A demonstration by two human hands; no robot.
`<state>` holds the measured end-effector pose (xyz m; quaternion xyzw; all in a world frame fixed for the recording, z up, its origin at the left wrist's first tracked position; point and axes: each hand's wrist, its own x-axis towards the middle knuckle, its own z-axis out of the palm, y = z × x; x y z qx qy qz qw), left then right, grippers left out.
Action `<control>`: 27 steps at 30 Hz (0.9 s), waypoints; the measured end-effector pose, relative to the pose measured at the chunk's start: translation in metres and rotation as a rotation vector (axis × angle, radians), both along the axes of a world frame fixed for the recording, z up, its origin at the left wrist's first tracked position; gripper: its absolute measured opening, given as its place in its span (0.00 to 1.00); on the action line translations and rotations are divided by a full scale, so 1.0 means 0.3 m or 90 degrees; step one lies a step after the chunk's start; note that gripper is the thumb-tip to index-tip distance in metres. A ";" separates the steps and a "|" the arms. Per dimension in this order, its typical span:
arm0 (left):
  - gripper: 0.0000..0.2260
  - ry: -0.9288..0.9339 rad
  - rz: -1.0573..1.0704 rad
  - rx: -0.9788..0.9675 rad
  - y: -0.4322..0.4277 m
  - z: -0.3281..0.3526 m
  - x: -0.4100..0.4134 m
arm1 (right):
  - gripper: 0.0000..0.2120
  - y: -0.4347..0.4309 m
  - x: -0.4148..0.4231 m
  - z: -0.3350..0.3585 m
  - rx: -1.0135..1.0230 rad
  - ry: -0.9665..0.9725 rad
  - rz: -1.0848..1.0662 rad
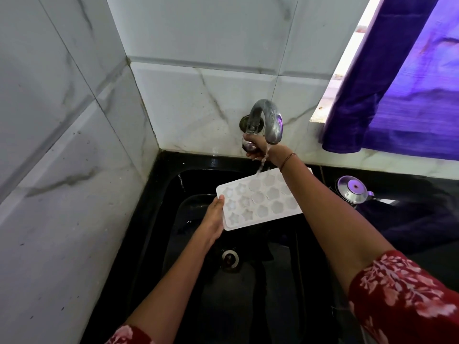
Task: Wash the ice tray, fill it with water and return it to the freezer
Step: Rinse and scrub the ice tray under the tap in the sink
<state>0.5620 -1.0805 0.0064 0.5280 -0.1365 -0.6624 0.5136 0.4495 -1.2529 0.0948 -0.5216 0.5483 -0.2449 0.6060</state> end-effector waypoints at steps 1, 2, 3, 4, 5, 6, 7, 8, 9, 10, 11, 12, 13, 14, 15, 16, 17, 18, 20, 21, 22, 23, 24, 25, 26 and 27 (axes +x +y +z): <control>0.17 0.004 0.001 -0.003 -0.002 0.000 -0.002 | 0.12 0.007 -0.001 0.008 0.014 -0.007 0.025; 0.17 0.004 0.003 -0.007 -0.003 0.002 -0.001 | 0.13 0.019 -0.004 0.023 0.014 -0.010 0.054; 0.16 0.000 0.006 -0.013 -0.004 0.000 0.005 | 0.13 0.031 -0.007 0.043 0.000 -0.001 0.075; 0.16 -0.011 0.010 -0.019 -0.003 -0.002 0.014 | 0.13 0.036 -0.019 0.046 -0.042 0.041 0.082; 0.15 -0.028 0.018 -0.027 -0.002 -0.004 0.028 | 0.13 0.051 -0.045 0.046 -0.126 0.138 0.073; 0.15 -0.049 0.032 -0.032 0.000 -0.005 0.043 | 0.15 0.067 -0.080 0.038 -0.238 0.303 0.050; 0.14 -0.072 0.050 -0.037 0.002 -0.006 0.060 | 0.17 0.095 -0.121 0.026 -0.339 0.475 0.015; 0.14 -0.097 0.070 -0.042 0.005 -0.007 0.079 | 0.20 0.143 -0.164 0.023 -0.399 0.608 -0.023; 0.13 -0.118 0.087 -0.050 0.010 -0.008 0.097 | 0.22 0.188 -0.207 0.008 -0.399 0.676 -0.054; 0.13 -0.138 0.098 -0.059 0.014 -0.007 0.114 | 0.24 0.232 -0.246 -0.010 -0.361 0.691 -0.067; 0.13 -0.158 0.101 -0.067 0.019 -0.007 0.131 | 0.25 0.269 -0.284 -0.038 -0.293 0.662 -0.057; 0.13 -0.177 0.098 -0.074 0.025 -0.007 0.147 | 0.26 0.299 -0.315 -0.068 -0.229 0.598 -0.033; 0.13 -0.192 0.093 -0.081 0.033 -0.003 0.159 | 0.25 0.328 -0.341 -0.104 -0.187 0.513 -0.021; 0.13 -0.201 0.088 -0.090 0.042 0.001 0.166 | 0.22 0.362 -0.361 -0.136 -0.169 0.427 -0.030; 0.12 -0.206 0.084 -0.100 0.053 0.009 0.171 | 0.19 0.394 -0.373 -0.156 -0.163 0.355 -0.050; 0.12 -0.210 0.080 -0.108 0.062 0.018 0.174 | 0.16 0.422 -0.379 -0.169 -0.165 0.304 -0.070; 0.12 -0.215 0.075 -0.109 0.070 0.025 0.178 | 0.13 0.440 -0.383 -0.183 -0.169 0.272 -0.088; 0.11 -0.220 0.065 -0.108 0.081 0.036 0.181 | 0.11 0.457 -0.386 -0.191 -0.173 0.249 -0.101; 0.11 -0.232 0.029 -0.111 0.103 0.052 0.197 | 0.10 0.476 -0.394 -0.203 -0.170 0.202 -0.117; 0.11 -0.257 -0.004 -0.115 0.114 0.063 0.209 | 0.10 0.484 -0.401 -0.205 -0.166 0.179 -0.125; 0.11 -0.300 -0.048 -0.116 0.122 0.071 0.226 | 0.10 0.491 -0.406 -0.203 -0.160 0.157 -0.130; 0.13 -0.361 -0.102 -0.120 0.134 0.080 0.244 | 0.10 0.504 -0.414 -0.202 -0.154 0.133 -0.138; 0.14 -0.427 -0.149 -0.126 0.143 0.088 0.261 | 0.09 0.521 -0.418 -0.196 -0.146 0.107 -0.141; 0.15 -0.491 -0.176 -0.133 0.152 0.097 0.277 | 0.07 0.536 -0.420 -0.193 -0.140 0.078 -0.144; 0.16 -0.546 -0.182 -0.146 0.160 0.104 0.289 | 0.05 0.554 -0.420 -0.188 -0.138 0.057 -0.143; 0.16 -0.586 -0.166 -0.161 0.168 0.113 0.296 | 0.03 0.568 -0.419 -0.186 -0.139 0.037 -0.141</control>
